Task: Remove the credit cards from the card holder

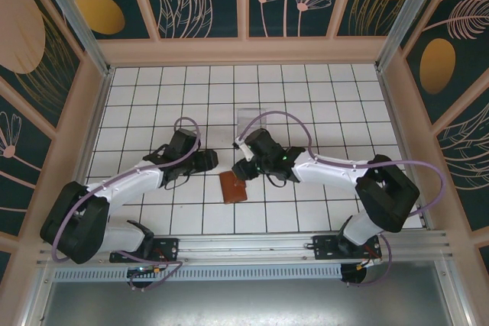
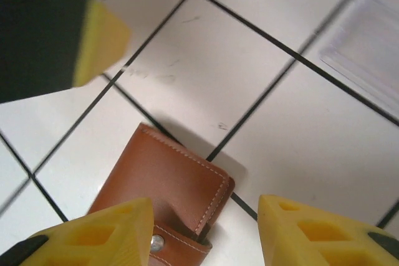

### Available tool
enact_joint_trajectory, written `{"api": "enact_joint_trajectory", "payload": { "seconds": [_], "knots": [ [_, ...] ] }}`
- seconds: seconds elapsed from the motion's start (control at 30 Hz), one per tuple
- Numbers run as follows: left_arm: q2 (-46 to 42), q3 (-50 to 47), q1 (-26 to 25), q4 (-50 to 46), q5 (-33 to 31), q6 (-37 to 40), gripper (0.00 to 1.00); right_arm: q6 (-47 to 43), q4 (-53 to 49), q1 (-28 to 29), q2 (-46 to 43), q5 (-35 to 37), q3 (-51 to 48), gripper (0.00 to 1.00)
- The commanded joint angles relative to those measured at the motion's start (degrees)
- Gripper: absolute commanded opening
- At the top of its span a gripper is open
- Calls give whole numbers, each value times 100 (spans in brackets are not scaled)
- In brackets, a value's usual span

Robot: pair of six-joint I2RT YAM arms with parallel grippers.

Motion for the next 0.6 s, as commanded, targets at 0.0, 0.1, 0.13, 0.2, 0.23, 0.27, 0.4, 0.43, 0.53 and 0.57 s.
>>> {"api": "enact_joint_trajectory", "payload": {
  "seconds": [0.0,0.1,0.13,0.2,0.23,0.27,0.4,0.43,0.53,0.57],
  "knots": [
    [-103,84,92,-150,80,222,64,2085,-719,105,13,430,359,48],
    [-127,140,117,-254,42,330,65,2640,-1209,176,269,230,648,51],
    [-128,160,119,-312,41,357,66,2645,-1257,244,325,191,700,54],
    [-83,265,114,-536,123,438,67,2710,-1401,414,466,241,853,59],
    [-94,332,113,-644,124,448,67,2749,-1475,474,538,268,923,61],
    [-147,332,113,-676,149,444,67,2767,-1518,509,613,260,967,63],
    [-367,259,113,-816,129,424,67,2946,-1796,604,932,327,1122,65],
    [-389,264,113,-845,115,404,68,2974,-1834,630,988,329,1139,65],
    [-420,232,119,-835,185,338,67,3032,-1933,677,1161,431,1199,65],
    [-427,214,113,-810,204,320,67,3061,-1978,685,1202,460,1204,65]
  ]
}}
